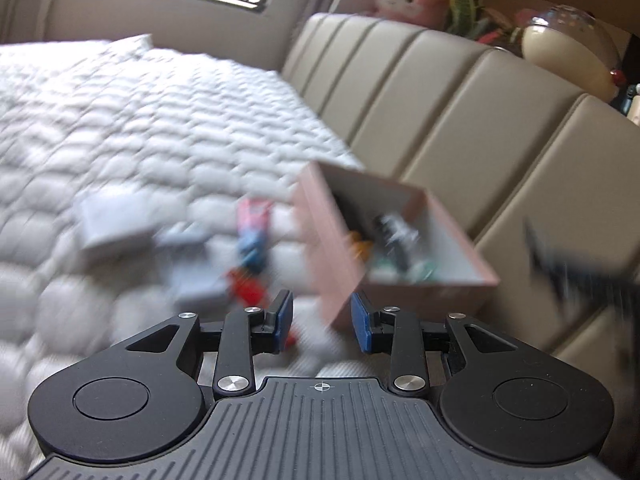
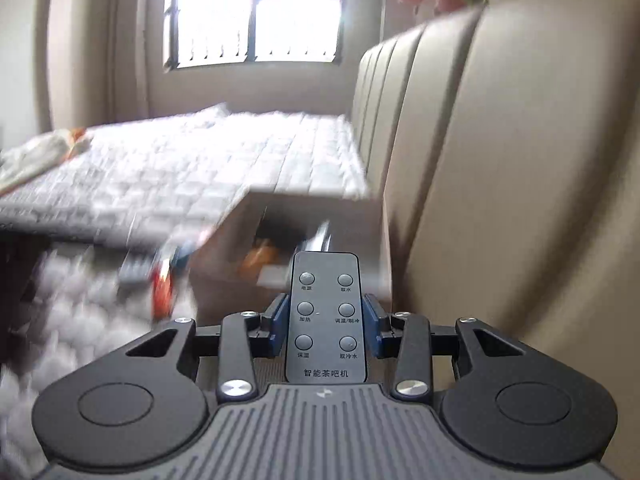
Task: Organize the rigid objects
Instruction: 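Drop the bear into the pink box while the right tool places the remote in, then grasp the red lighter with the left tool and lift it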
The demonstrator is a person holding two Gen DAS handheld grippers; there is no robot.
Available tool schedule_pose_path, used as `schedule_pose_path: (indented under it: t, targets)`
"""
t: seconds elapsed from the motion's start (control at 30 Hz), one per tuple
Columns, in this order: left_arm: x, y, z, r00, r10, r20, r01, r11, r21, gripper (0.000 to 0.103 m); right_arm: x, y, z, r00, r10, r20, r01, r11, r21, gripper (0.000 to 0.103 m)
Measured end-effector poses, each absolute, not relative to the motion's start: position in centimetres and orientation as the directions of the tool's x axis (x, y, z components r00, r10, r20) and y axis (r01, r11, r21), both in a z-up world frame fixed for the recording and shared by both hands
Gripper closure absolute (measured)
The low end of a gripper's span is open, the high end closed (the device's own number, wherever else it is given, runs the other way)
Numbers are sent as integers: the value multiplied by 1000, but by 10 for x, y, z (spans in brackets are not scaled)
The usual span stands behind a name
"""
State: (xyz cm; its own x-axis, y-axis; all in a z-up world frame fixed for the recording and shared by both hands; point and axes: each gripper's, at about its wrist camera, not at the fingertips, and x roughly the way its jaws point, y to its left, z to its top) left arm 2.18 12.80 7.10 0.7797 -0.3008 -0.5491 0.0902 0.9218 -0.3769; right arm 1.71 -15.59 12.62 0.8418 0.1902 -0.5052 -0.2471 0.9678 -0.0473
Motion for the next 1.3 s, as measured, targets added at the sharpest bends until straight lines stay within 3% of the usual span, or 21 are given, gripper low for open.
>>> schedule_pose_path:
  t: [0.17, 0.23, 0.3, 0.57, 0.8, 0.97, 1.17, 1.3]
  targets:
    - [-14, 163, 50, 767, -263, -585, 0, 912, -409, 68, 87, -129, 152, 899, 92, -429, -149, 984, -102, 63]
    - [-17, 175, 48, 767, -252, -591, -20, 910, -414, 68, 113, -124, 151, 889, 81, -452, -134, 987, -87, 53]
    - [-16, 182, 48, 773, -244, -586, -29, 908, -418, 68, 126, -119, 146, 873, 53, -485, -106, 991, -83, 52]
    - [33, 160, 47, 744, -310, -592, -5, 884, -468, 68, 53, -105, 101, 816, 187, -547, -270, 960, -74, 52]
    - [77, 120, 41, 721, -164, -673, -75, 948, -311, 68, 6, -118, 67, 789, 181, -587, -303, 946, -115, 50]
    - [98, 104, 30, 685, -89, -723, -112, 968, -225, 67, -9, -135, 53, 794, 176, -582, -298, 947, -120, 39]
    - [105, 86, 29, 676, -12, -736, -101, 989, -109, 65, -14, -147, 42, 796, 184, -576, -288, 953, -94, 39]
    - [101, 86, 32, 674, -7, -738, -82, 993, -85, 83, -15, -151, 41, 797, 191, -573, -283, 956, -75, 39]
